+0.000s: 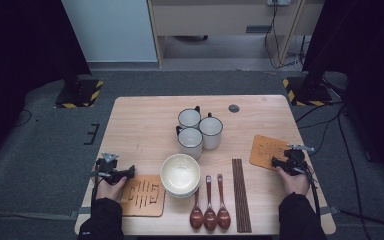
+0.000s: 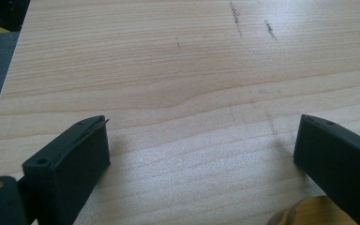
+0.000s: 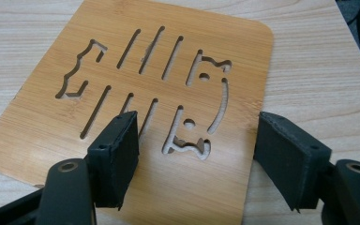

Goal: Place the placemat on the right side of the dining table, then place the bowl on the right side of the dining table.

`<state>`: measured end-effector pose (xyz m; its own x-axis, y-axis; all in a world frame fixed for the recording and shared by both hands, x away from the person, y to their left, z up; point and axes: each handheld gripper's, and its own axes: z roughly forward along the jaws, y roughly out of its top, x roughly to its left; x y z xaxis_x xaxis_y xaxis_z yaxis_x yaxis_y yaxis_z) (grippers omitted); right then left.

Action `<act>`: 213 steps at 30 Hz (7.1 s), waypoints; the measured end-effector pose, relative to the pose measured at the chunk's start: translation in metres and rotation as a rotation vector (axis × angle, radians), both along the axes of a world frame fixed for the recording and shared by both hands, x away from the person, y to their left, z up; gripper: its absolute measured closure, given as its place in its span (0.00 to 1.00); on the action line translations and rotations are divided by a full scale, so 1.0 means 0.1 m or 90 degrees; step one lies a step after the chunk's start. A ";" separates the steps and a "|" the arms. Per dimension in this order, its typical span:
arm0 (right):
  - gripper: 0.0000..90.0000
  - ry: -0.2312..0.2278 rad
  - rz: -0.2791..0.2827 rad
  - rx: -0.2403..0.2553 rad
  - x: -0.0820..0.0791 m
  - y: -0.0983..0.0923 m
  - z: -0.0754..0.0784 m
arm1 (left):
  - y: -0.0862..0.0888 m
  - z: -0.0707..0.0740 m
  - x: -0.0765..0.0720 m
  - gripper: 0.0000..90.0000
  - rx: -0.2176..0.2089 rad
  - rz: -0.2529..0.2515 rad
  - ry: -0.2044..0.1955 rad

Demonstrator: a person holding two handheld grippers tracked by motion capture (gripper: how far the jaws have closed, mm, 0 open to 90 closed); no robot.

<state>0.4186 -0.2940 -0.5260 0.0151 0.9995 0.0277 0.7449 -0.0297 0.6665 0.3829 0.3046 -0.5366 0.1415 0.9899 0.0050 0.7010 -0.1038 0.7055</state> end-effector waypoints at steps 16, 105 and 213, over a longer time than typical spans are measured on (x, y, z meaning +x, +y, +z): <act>0.36 -0.004 0.069 -0.006 -0.02 -0.11 0.00 | 0.00 0.00 0.00 0.03 0.000 0.000 0.000; 0.21 -0.071 0.097 0.005 -0.04 -0.11 0.06 | 0.00 0.00 0.00 0.02 0.000 -0.002 0.002; 0.30 -0.238 0.374 0.135 -0.42 1.36 1.28 | -0.77 1.08 -0.48 0.41 -0.154 -0.200 -0.218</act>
